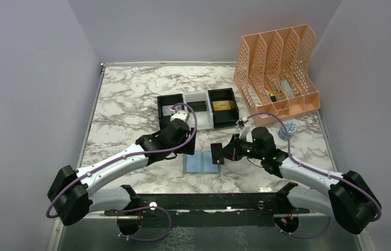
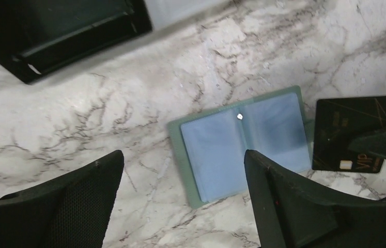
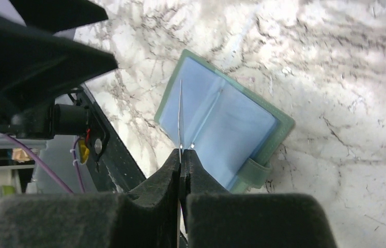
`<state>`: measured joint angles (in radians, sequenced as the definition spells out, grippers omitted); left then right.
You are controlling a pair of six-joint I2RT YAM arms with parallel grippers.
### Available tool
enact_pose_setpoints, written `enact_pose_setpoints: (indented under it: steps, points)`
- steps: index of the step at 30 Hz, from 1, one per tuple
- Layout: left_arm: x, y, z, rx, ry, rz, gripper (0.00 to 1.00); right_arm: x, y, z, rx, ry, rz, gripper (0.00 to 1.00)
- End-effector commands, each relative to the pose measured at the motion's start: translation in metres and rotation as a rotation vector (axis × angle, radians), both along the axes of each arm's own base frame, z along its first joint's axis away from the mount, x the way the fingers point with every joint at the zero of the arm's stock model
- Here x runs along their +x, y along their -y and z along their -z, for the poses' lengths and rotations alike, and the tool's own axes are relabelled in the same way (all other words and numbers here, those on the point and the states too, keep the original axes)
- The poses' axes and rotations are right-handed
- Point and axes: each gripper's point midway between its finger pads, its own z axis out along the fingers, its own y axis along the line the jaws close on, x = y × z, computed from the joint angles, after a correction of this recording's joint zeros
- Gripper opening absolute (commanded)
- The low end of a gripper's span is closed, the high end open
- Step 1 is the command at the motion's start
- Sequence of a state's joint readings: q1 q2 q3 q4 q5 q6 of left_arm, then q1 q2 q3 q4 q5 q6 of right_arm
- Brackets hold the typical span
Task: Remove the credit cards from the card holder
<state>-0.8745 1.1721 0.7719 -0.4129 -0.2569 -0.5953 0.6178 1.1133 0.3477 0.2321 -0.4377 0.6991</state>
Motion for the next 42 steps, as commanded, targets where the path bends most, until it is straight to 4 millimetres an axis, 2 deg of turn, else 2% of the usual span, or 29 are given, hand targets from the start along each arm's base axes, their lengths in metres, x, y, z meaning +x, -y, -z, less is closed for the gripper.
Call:
enact_pose_setpoints:
  steps: [1, 8, 11, 14, 19, 22, 25, 29, 35, 41, 42]
  points:
    - [0.022, -0.034, -0.026, 0.103, 0.084, -0.072, 0.92, 0.005, -0.003, -0.032, 0.032, 0.196, -0.065, 0.01]
    - [0.056, -0.117, -0.051, 0.129, 0.153, -0.329, 0.99, 0.001, 0.004, -0.053, 0.040, 0.351, -0.091, 0.01]
    - [0.060, -0.145, -0.061, 0.159, 0.202, -0.400, 0.99, 0.004, 0.010, -0.062, 0.018, 0.427, -0.077, 0.01]
    - [0.057, -0.164, -0.065, 0.205, 0.244, -0.452, 0.99, 0.008, 0.015, -0.074, -0.003, 0.512, -0.067, 0.01]
    - [0.049, -0.173, -0.062, 0.191, 0.267, -0.492, 0.99, 0.022, 0.020, -0.101, -0.021, 0.644, -0.020, 0.01]
    - [0.049, -0.175, -0.066, 0.188, 0.282, -0.506, 0.99, 0.038, 0.021, -0.121, -0.068, 0.737, 0.011, 0.01]
    - [0.048, -0.177, -0.067, 0.190, 0.286, -0.510, 0.99, 0.059, 0.018, -0.142, -0.184, 0.871, 0.010, 0.01]
    - [0.048, -0.179, -0.068, 0.198, 0.293, -0.511, 0.99, 0.092, 0.012, -0.153, -0.455, 1.028, 0.032, 0.01]
    - [0.048, -0.186, -0.072, 0.226, 0.312, -0.529, 0.99, 0.122, -0.022, -0.145, -0.833, 1.251, -0.090, 0.01]
    - [0.045, -0.188, -0.077, 0.211, 0.332, -0.540, 0.99, 0.145, -0.054, -0.140, -0.893, 1.307, -0.165, 0.01]
    - [0.045, -0.189, -0.077, 0.210, 0.335, -0.543, 0.99, 0.150, -0.059, -0.130, -0.923, 1.296, -0.199, 0.01]
